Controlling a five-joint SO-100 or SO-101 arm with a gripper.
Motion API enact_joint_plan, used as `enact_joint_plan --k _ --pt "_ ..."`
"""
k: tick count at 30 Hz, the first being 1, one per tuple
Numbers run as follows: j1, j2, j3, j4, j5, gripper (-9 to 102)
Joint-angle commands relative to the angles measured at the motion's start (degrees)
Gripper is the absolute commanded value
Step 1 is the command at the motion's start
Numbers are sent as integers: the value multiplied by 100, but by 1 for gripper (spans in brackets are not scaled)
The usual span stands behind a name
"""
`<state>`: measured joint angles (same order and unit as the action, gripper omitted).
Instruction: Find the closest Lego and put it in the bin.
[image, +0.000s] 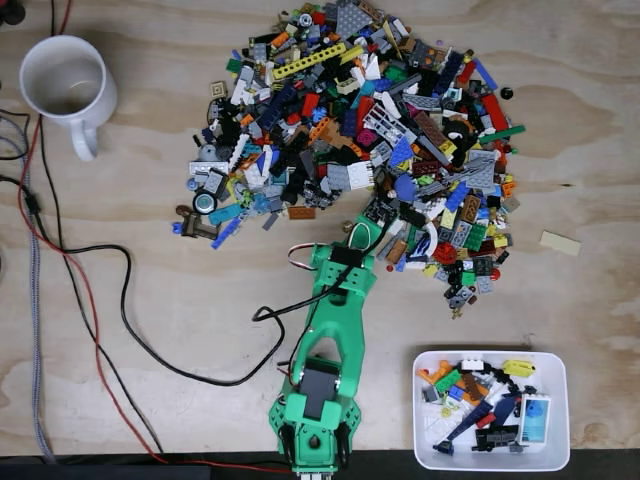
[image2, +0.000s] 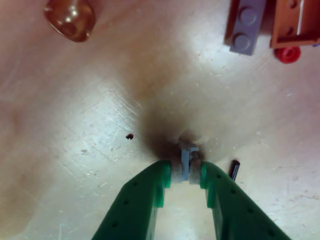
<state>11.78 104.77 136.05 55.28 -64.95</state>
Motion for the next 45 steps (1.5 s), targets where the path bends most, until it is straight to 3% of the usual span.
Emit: enact_joint_plan --k 1,6,10,17,25,32,36,39,45 --pt "-18 272 -431 18 -18 0" --pt "659 1371 -1274 993 -475 0" --pt "1986 2057 -2083 1327 -1441 0" --pt "4869 2320 -2320 879 -2672 0" --pt "6864 2540 -1916 193 -3173 0" --pt "7664 3006 -1107 -185 -3357 0" --pt "7717 3270 -756 -202 -3226 8" --pt "7594 3445 -589 -237 -3146 25" --pt "6662 4052 -650 -325 -2637 20"
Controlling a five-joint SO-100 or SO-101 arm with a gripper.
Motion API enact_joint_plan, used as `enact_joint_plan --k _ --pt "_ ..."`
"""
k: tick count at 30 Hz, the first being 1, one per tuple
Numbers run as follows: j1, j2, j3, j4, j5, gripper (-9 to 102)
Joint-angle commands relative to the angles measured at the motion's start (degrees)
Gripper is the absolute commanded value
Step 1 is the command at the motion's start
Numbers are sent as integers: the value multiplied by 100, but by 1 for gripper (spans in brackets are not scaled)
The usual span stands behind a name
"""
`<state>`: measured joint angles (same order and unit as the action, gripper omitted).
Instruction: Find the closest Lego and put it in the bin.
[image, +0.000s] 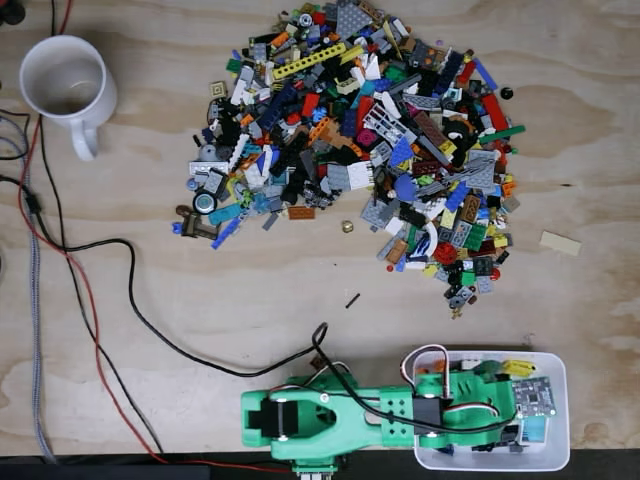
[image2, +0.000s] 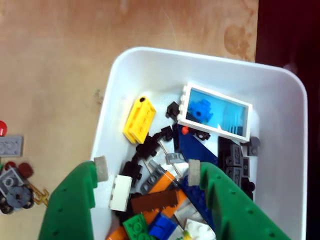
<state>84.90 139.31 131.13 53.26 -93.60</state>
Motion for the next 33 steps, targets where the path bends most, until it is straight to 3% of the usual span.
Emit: enact_joint_plan --k 1,4,9,12,22,33 --pt "-976 826 -149 -35 211 15" --pt "-2338 1731 299 88 220 1" --pt "-4641 2856 1591 756 220 0" --pt "-5599 3419 2531 747 316 0" --pt "-7515 5379 4843 1151 343 0" --pt "-8314 5396 4913 1934 853 0"
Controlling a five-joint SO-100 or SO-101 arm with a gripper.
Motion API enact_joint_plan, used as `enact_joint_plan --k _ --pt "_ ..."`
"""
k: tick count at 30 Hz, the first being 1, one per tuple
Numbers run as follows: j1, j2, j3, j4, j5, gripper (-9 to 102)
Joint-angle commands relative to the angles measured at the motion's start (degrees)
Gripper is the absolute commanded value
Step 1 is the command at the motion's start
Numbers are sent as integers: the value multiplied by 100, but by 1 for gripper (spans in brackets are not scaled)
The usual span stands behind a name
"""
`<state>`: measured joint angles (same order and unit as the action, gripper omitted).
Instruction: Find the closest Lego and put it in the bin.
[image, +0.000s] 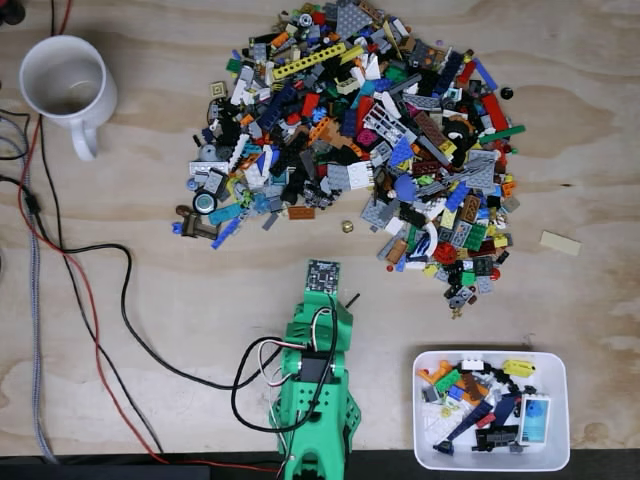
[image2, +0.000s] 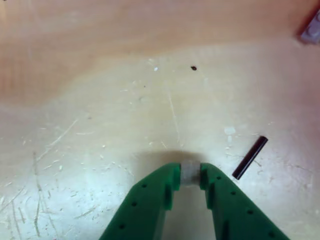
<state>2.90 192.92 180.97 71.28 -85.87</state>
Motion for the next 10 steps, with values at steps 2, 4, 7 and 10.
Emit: enact_joint_plan --k 2,4,7,10 --pt "-114 35 -70 229 79 0" --pt "-141 35 -70 290 88 0" --pt "-141 35 -70 290 105 0" --pt "-132 35 -70 264 149 0"
